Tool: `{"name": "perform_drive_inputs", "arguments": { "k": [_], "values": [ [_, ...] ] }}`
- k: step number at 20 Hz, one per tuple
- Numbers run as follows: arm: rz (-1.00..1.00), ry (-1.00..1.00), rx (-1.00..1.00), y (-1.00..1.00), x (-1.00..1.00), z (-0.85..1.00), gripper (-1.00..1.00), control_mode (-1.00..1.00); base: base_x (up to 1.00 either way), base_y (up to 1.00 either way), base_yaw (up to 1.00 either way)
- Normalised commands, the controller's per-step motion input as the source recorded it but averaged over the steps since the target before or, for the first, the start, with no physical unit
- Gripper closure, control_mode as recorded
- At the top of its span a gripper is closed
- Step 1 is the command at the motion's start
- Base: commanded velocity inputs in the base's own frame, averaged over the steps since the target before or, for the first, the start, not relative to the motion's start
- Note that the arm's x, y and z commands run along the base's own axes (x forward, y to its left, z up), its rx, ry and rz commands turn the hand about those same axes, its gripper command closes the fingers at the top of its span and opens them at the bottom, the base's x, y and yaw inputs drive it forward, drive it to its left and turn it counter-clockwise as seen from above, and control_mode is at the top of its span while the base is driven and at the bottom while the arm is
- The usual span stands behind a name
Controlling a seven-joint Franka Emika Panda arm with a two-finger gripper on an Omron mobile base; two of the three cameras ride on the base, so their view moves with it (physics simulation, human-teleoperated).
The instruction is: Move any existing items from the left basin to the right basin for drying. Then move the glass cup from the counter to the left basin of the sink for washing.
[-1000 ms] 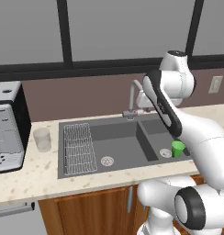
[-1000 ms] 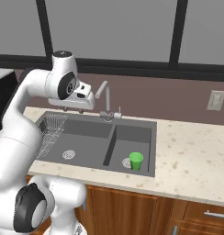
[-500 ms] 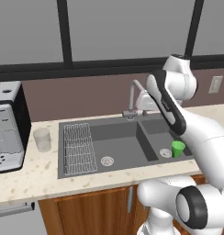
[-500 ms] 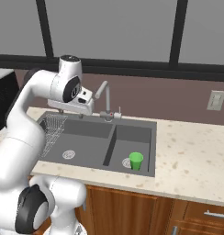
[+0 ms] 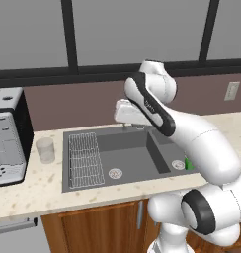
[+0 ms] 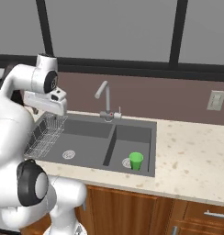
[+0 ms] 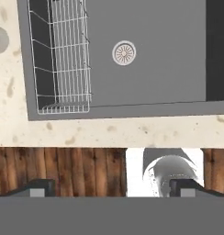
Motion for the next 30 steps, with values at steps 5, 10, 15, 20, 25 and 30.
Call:
{"name": "perform_drive_inputs", "arguments": {
  "k": [5, 10, 15, 20, 25, 30],
  "values": [
    [-0.08, 0.31, 0.00, 1.00, 0.12, -0.05, -1.00, -1.00, 0.00, 0.00, 0.00],
    [0.01, 0.25, 0.13, 0.68, 0.01, -0.16, -1.00, -1.00, 0.00, 0.00, 0.00],
    [0.04, 0.11, 0.06, 0.13, -0.02, -0.26, -1.00, -1.00, 0.00, 0.00, 0.00],
    [0.07, 0.13, 0.00, 0.17, 0.00, 0.00, -1.00, -1.00, 0.00, 0.00, 0.00],
    [0.09, 0.16, 0.00, 0.24, 0.03, 0.00, -1.00, -1.00, 0.00, 0.00, 0.00],
    [0.02, 0.04, 0.00, 0.70, 0.23, -0.15, -1.00, -1.00, 0.00, 0.00, 0.00]
  ]
}}
